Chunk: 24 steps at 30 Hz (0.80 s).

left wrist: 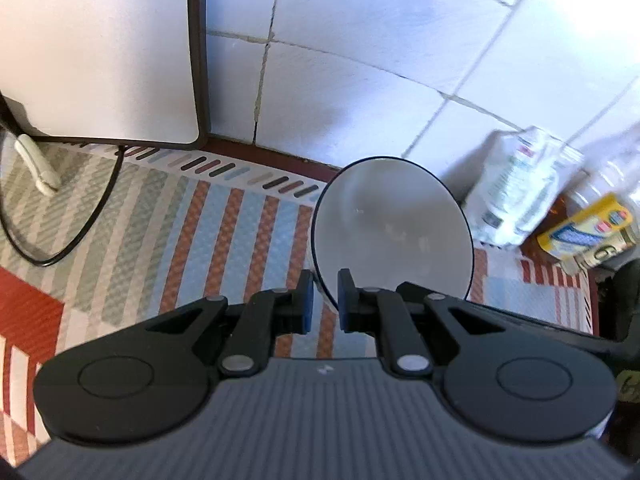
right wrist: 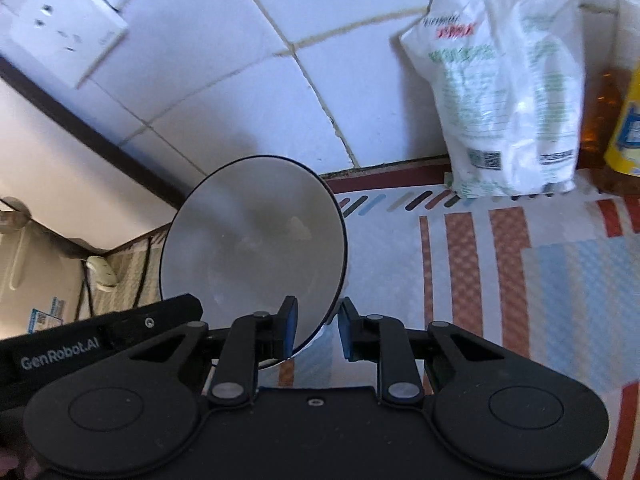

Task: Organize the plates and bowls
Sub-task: 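Lift the third white bowl off the cloth with the right gripper, then carry the white bowl over the two nested bowls with the right gripper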

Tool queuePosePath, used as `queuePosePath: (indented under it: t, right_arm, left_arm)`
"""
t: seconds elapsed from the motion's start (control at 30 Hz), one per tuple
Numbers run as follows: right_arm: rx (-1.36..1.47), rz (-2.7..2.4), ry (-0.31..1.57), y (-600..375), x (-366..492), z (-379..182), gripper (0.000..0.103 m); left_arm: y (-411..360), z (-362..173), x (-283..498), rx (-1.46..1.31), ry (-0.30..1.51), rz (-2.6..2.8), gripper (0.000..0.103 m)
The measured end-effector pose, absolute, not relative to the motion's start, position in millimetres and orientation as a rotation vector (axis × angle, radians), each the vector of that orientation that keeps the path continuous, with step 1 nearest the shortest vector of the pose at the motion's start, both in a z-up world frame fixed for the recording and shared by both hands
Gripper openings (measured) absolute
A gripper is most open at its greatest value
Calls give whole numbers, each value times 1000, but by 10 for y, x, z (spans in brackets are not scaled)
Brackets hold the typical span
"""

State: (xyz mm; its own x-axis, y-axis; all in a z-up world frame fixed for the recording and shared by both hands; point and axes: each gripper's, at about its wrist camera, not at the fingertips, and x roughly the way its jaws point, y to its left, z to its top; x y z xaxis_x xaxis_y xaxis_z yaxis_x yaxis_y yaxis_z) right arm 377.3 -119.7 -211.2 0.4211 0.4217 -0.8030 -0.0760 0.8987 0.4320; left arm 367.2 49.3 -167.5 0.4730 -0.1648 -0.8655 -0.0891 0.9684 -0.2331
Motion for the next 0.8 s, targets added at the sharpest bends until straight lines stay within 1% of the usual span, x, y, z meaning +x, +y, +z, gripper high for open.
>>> queuePosePath:
  t: [0.4,0.8]
  right_arm:
    - [352,297,1019,-1353,3075,-1493,26]
    - [371,226,972,-1497,2234,-1119,25]
  left_arm:
    - [344,-1113,3001,-181,1015,-116,11]
    - [122,-738,2195,-74,967,-183,10]
